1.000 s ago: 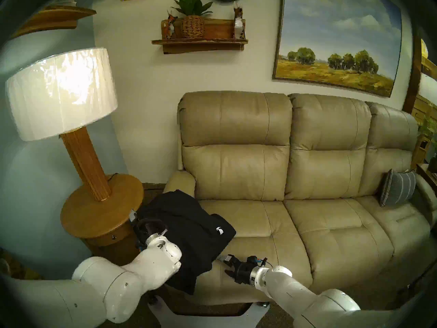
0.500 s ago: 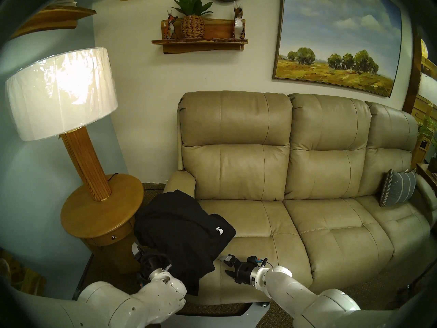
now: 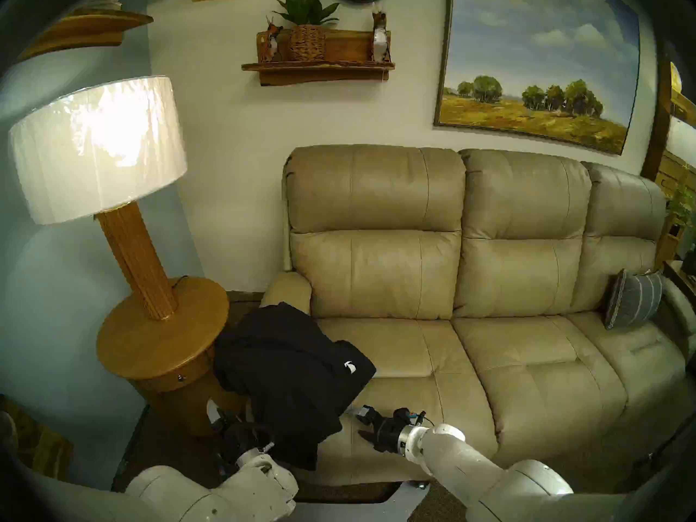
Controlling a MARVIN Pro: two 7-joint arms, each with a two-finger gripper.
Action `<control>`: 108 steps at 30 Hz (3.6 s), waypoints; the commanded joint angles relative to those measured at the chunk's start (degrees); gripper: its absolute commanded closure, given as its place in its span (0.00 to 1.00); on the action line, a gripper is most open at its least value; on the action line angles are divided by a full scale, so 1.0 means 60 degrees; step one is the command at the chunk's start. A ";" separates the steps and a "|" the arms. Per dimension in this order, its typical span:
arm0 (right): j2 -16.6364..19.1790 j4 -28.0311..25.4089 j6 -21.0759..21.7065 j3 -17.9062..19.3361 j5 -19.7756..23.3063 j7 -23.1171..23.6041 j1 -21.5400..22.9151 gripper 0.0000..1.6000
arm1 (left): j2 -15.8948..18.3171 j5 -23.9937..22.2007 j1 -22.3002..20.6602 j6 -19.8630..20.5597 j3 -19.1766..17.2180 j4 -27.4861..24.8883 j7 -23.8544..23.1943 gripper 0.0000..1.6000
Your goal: Drape jacket on sofa arm
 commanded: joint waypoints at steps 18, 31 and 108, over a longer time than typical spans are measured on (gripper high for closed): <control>-0.0611 -0.0080 -0.0186 0.0228 0.0219 0.0099 0.0089 0.00 | -0.0661 0.1388 -0.1203 0.0781 0.1359 -0.0406 -0.0757 0.00; -0.0567 0.0249 -0.0385 0.0679 0.0463 0.0031 0.0103 0.00 | -0.1400 0.1576 -0.2083 0.0909 0.1687 -0.0165 -0.0193 0.00; -0.0991 0.1410 -0.1039 0.1011 0.0346 -0.0253 0.0553 0.00 | 0.0328 -0.0687 -0.5341 -0.1568 -0.0947 -0.1643 0.9808 0.00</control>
